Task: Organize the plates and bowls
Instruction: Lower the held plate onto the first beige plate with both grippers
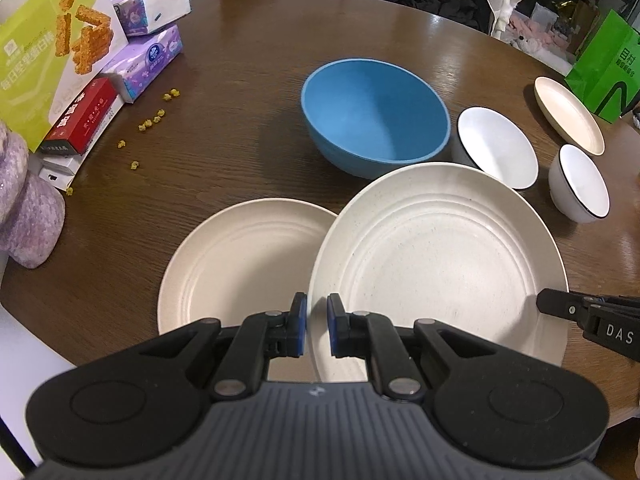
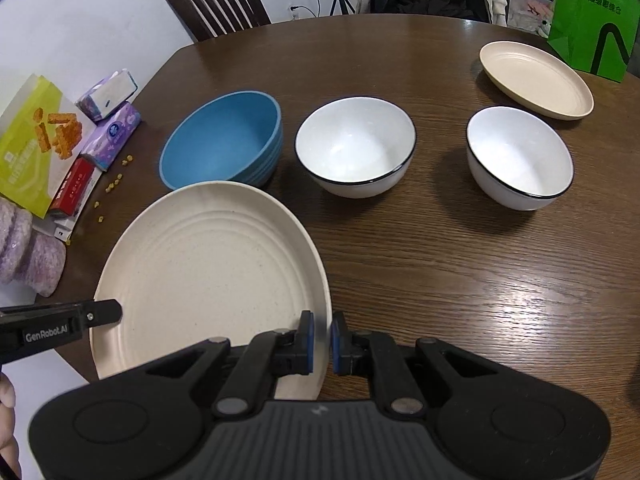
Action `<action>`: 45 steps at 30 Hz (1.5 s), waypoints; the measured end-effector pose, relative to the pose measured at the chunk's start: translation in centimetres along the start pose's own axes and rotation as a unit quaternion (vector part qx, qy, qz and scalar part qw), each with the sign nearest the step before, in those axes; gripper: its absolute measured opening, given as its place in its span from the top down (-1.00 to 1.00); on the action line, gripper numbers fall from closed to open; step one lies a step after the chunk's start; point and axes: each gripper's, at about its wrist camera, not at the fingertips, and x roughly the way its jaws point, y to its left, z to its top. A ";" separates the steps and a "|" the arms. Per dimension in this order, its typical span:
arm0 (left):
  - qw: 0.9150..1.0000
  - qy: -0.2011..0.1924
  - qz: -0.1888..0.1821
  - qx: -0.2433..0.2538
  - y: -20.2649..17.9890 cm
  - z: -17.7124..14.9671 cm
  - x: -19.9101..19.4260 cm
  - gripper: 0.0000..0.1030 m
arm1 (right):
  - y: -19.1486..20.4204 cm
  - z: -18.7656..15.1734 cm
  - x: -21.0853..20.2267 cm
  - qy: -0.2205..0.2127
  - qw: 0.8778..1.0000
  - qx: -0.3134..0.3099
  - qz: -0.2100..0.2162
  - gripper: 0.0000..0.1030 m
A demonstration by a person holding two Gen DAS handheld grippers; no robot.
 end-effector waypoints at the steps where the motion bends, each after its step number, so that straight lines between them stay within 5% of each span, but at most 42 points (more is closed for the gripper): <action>1: 1.000 0.001 -0.001 0.001 0.3 0.1 0.1 0.78 | 0.1 0.0 0.1 0.000 1.000 0.000 0.001 0.84; 45: 0.999 0.030 0.005 -0.035 10.6 -0.1 3.2 0.78 | 9.8 -0.1 5.9 0.019 0.998 -0.066 0.003 0.83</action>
